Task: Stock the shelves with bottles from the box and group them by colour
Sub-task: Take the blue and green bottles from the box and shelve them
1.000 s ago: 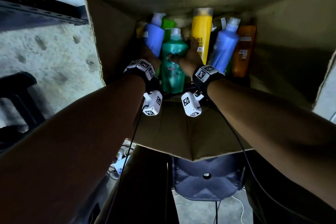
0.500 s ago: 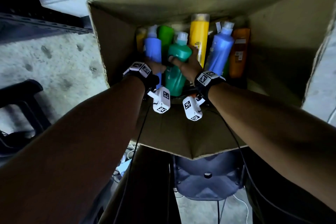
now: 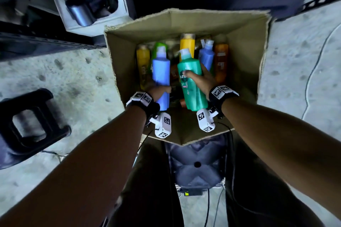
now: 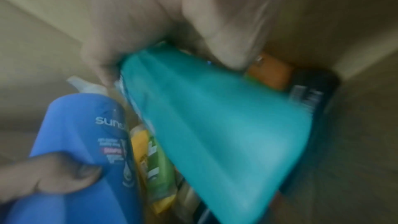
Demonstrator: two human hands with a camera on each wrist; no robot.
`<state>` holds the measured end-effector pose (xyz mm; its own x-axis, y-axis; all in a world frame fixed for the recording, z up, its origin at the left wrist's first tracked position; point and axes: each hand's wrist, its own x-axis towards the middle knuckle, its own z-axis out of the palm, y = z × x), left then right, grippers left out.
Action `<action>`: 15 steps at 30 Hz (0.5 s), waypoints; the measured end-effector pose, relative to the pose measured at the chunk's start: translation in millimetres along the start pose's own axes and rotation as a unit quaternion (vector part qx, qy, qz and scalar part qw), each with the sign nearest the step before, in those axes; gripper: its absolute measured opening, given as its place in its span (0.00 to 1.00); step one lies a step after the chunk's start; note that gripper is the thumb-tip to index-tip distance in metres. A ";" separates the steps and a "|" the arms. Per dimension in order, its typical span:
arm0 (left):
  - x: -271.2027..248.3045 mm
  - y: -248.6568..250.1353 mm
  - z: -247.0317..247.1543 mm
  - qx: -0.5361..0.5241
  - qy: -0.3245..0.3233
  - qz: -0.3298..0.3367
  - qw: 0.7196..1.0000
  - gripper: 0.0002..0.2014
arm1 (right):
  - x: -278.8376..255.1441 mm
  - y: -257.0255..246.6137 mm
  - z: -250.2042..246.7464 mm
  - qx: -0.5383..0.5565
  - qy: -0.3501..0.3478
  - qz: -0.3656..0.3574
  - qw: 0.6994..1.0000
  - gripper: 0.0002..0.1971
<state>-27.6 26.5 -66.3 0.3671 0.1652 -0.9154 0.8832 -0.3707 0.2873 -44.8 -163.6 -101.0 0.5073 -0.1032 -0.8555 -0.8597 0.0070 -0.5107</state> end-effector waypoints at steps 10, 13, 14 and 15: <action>-92.3 -6.3 -20.9 -0.018 -0.020 0.016 0.999 0.55 | -97.0 -30.7 -24.9 0.083 0.002 0.041 0.996 0.32; -127.1 -1.6 -30.6 0.002 -0.029 0.009 1.000 0.51 | -129.5 -40.8 -32.8 0.046 -0.012 0.044 0.998 0.32; -140.4 0.0 -33.7 0.006 -0.031 0.009 0.999 0.49 | -141.3 -44.7 -35.5 0.033 -0.015 0.041 0.999 0.32; -151.9 1.6 -36.4 0.006 -0.033 0.009 0.999 0.46 | -151.1 -48.8 -37.0 0.022 -0.017 0.035 0.999 0.31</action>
<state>-71.3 34.1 83.4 0.3619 0.0976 -0.9271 0.8732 -0.3836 0.3005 -81.7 -185.1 56.4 0.4487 -0.0661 -0.8912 -0.8901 0.0568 -0.4523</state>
